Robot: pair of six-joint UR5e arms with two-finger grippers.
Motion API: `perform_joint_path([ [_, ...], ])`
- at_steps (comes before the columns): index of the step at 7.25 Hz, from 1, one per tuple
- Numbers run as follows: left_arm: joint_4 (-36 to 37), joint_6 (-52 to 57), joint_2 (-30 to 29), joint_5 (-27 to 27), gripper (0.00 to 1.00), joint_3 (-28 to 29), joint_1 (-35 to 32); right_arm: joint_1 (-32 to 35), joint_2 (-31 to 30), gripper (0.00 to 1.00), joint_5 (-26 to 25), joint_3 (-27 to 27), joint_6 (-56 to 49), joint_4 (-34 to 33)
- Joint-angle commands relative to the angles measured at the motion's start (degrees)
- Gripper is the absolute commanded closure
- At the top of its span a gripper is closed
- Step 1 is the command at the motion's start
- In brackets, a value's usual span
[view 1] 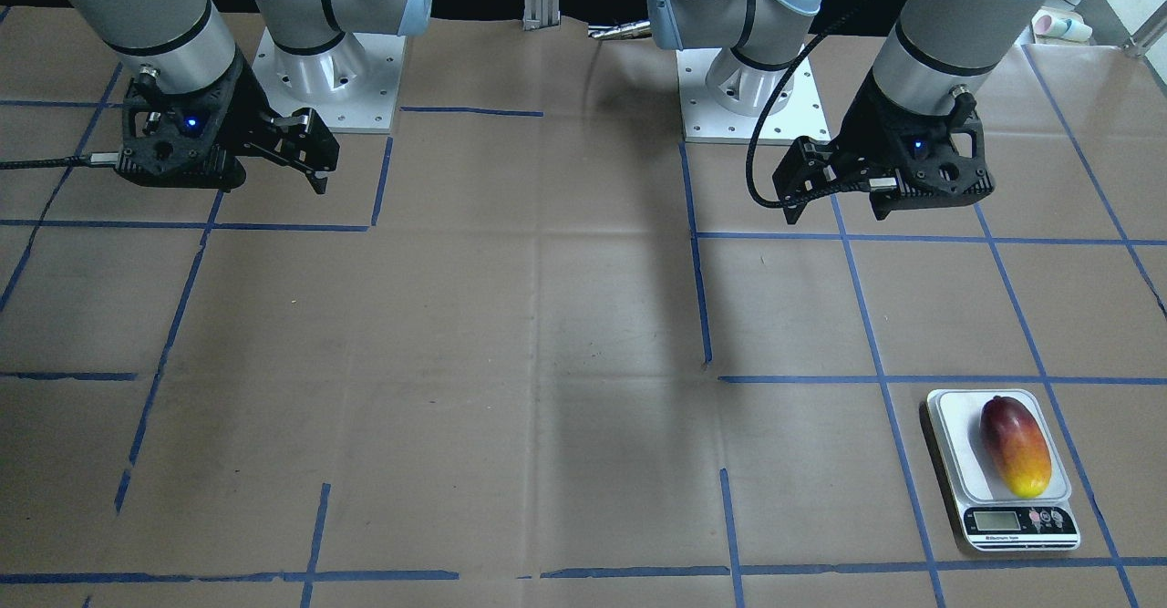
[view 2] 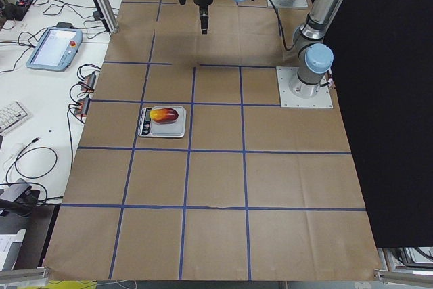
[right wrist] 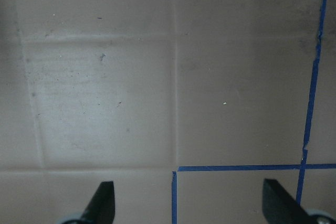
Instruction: Weigh mango
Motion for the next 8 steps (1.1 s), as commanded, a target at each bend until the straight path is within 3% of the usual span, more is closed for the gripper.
perform_joint_path([
  [1,0.32,-0.89,0.37,0.07,0.0,0.09,-3.19,0.0,0.0,0.0,0.0,0.0,0.0,0.0],
  [8,-0.73,-1.24,0.46,-0.1,0.0,-0.43,-3.2,0.0,0.0,0.0,0.0,0.0,0.0,0.0],
])
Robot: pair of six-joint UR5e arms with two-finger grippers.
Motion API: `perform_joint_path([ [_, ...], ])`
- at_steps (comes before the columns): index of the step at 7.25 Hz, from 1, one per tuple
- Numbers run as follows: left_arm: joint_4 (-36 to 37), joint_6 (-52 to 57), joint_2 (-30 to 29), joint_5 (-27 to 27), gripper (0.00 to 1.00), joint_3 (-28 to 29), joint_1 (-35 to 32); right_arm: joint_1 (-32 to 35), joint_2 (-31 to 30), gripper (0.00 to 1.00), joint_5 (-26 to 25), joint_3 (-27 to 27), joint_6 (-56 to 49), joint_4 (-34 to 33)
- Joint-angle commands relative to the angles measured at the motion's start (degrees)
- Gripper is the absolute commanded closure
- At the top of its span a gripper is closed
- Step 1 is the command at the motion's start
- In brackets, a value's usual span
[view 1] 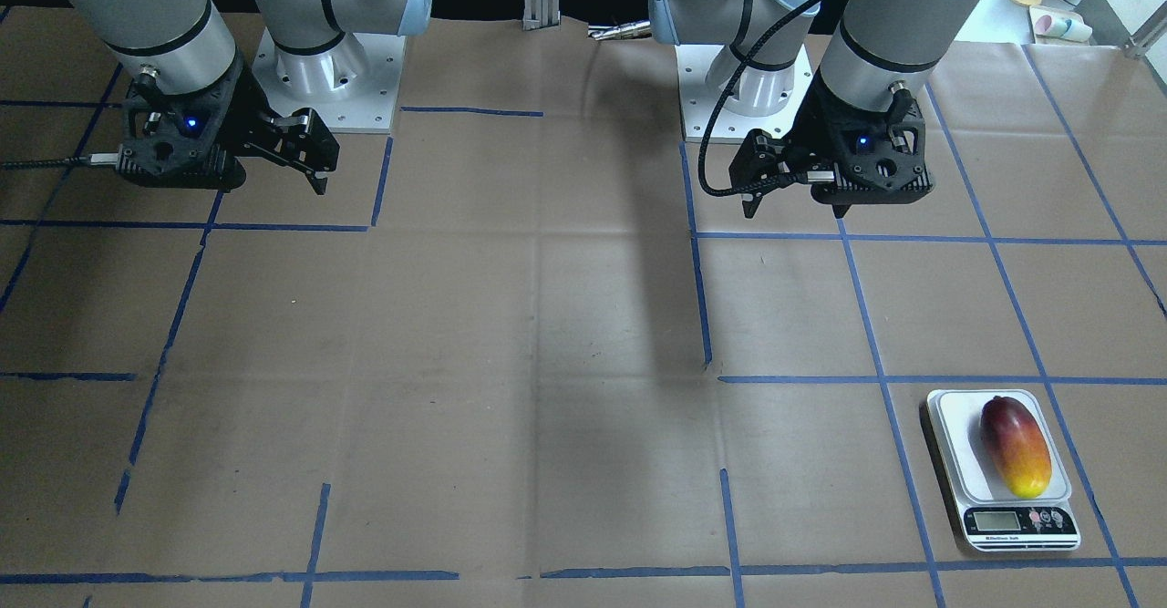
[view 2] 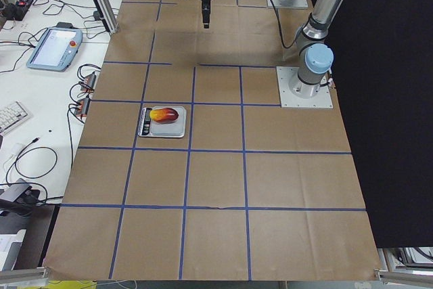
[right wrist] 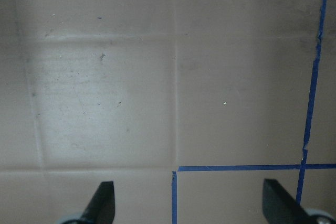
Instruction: Weigh mango
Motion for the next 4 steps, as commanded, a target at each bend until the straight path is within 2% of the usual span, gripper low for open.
perform_joint_path([
  [1,-0.49,-0.31,0.29,-0.03,0.0,-0.08,0.0,0.0,0.0,0.0,0.0,0.0,0.0,0.0],
  [4,-0.49,-0.32,0.37,-0.91,0.0,-0.08,0.0,0.0,0.0,0.0,0.0,0.0,0.0,0.0],
])
